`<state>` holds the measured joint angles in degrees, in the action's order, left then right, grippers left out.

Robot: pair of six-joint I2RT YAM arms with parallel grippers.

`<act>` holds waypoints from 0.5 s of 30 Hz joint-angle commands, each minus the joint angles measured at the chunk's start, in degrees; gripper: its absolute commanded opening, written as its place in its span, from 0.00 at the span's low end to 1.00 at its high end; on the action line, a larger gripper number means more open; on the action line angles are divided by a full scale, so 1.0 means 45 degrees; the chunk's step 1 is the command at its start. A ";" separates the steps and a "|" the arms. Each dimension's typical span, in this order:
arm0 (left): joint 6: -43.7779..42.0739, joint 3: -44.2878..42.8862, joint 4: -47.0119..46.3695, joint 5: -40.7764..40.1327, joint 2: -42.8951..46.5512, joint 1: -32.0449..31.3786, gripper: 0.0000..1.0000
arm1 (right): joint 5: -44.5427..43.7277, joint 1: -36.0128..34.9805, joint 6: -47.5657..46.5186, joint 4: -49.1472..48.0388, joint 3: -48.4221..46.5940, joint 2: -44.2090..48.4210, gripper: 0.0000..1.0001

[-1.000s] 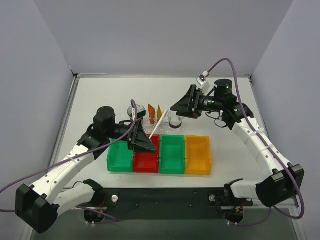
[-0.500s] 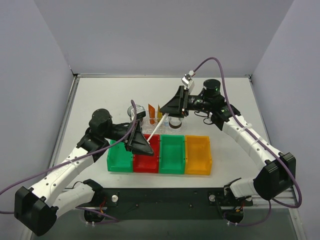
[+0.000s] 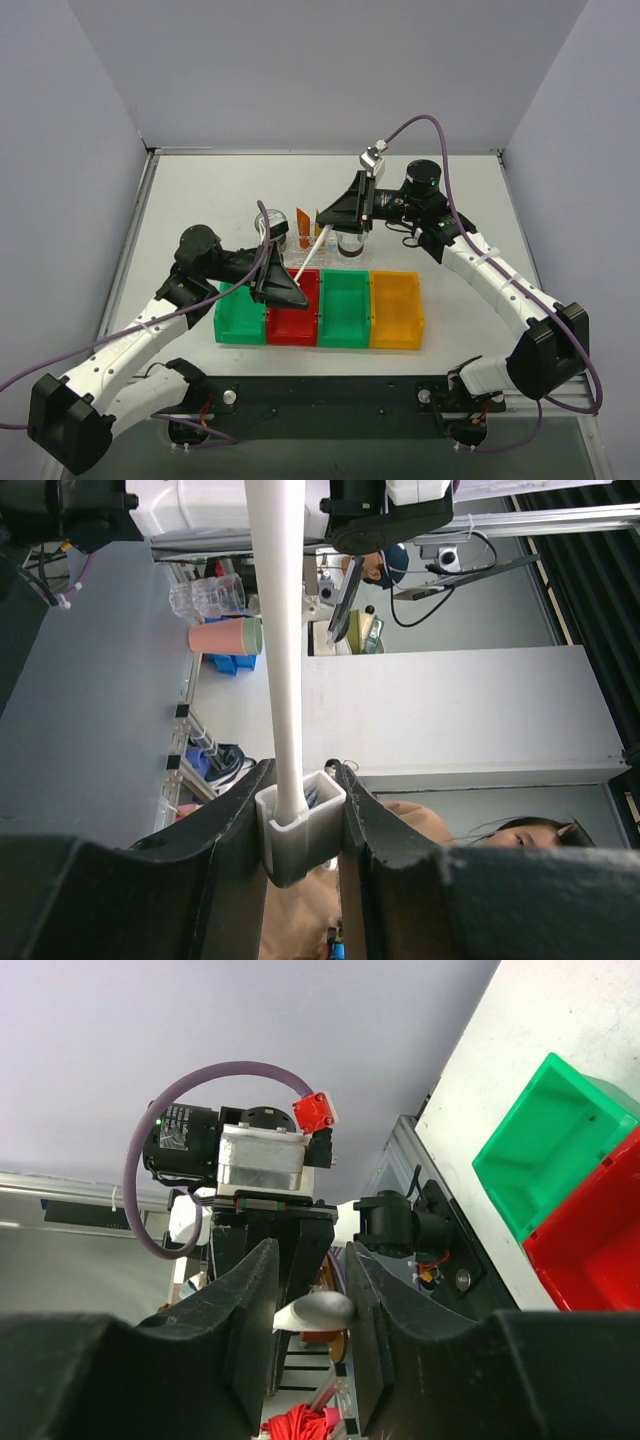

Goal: Prepare toiletry sets of a toothbrush and toothpaste on the tray

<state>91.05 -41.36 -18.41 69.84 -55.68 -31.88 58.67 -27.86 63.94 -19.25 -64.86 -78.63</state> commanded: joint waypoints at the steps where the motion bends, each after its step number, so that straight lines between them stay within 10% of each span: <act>1: 0.0978 0.0305 -0.2449 -0.0734 0.0322 0.0072 0.00 | 0.0535 -0.0176 0.0107 -0.0977 -0.0176 0.0130 0.28; 10: 0.0629 0.0618 -0.1595 -0.0736 0.0576 0.0072 0.00 | 0.0107 -0.0274 0.0166 -0.0977 -0.0293 0.0168 0.00; 15: -0.1850 0.0014 0.1642 -0.1184 0.0869 0.0326 0.53 | -0.1063 -0.0274 -0.0477 0.1380 -0.0605 0.0383 0.00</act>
<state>91.24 -37.26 -20.51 66.22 -53.98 -31.48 57.36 -28.60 66.65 -19.29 -65.04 -78.63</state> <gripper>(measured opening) 0.437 0.099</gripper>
